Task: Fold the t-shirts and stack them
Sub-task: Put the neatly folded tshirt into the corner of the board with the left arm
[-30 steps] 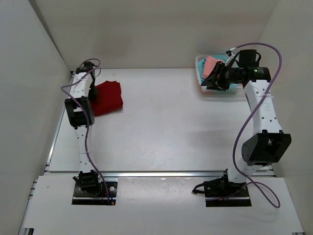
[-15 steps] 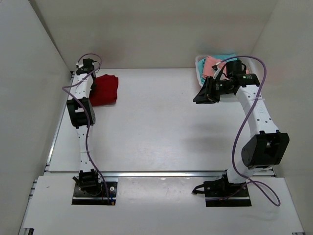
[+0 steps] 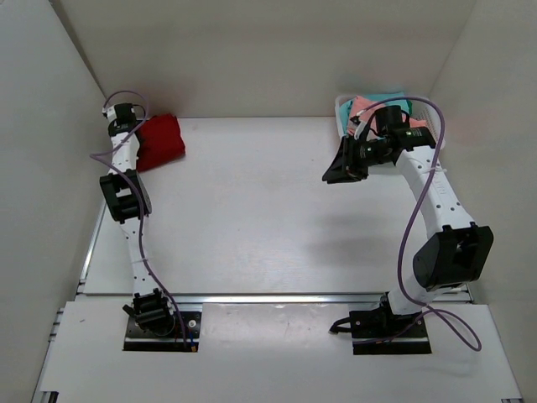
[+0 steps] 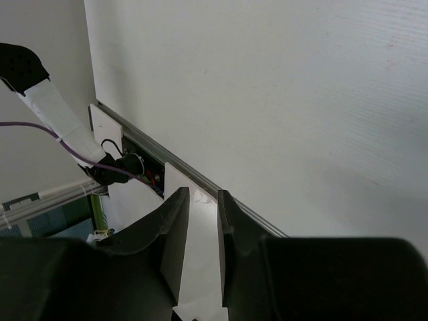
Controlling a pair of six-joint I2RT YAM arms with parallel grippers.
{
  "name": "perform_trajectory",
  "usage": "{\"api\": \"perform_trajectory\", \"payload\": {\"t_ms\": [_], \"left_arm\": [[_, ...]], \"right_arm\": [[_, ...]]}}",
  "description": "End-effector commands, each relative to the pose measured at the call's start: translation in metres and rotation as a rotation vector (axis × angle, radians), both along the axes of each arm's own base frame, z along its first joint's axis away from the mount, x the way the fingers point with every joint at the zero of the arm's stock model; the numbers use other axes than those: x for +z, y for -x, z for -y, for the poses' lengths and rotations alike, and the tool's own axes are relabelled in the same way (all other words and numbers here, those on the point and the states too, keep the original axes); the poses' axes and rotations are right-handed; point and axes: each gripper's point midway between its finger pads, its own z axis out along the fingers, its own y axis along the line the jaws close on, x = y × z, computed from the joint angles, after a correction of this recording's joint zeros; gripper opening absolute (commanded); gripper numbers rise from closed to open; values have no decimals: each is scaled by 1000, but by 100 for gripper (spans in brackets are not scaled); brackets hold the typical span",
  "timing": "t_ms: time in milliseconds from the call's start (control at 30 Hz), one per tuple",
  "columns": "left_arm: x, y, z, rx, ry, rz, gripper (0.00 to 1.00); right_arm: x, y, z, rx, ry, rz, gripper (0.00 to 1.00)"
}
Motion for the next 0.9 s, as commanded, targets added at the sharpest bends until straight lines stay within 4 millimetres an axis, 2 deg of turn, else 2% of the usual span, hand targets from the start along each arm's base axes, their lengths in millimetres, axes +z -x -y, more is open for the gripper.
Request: {"api": "perform_trajectory", "payload": {"t_ms": [0,33,100,233,300,433,467,567,600,667,767,800,833,867], "left_arm": [[4,-10,0,-4,36,58,17],[7,-11,-2,-5,44,69,30],[7,-16,4,-70,61,76,43],[11,-25,20,-149,52,81,48],[14,-24,18,-131,37,81,56],[13,-13,7,-42,40,66,84],[21,-14,3,-19,43,92,97],[42,-12,-8,18,-25,104,97],[53,-8,-18,45,-95,94,98],[86,-10,-13,43,-194,110,98],[110,-6,3,20,-262,95,97],[126,-3,6,21,-275,108,98],[130,1,15,9,-280,97,98],[122,6,21,-9,-276,64,98]], "right_arm": [[8,5,-6,27,1,18,21],[6,6,-7,29,-3,9,21],[3,8,-8,32,-4,0,20],[3,7,-7,34,-7,-6,20],[4,8,-11,44,-9,-3,20],[1,9,-12,46,-10,-21,20],[2,10,-15,57,-13,-13,20],[-1,11,-17,53,-22,-29,20],[-3,12,-19,58,-27,-34,20],[-2,12,-21,58,-35,-31,20],[1,11,-25,47,-57,-24,20],[1,11,-26,47,-63,-20,20],[1,10,-31,50,-77,-23,20],[0,12,-32,43,-83,-34,20]]}}
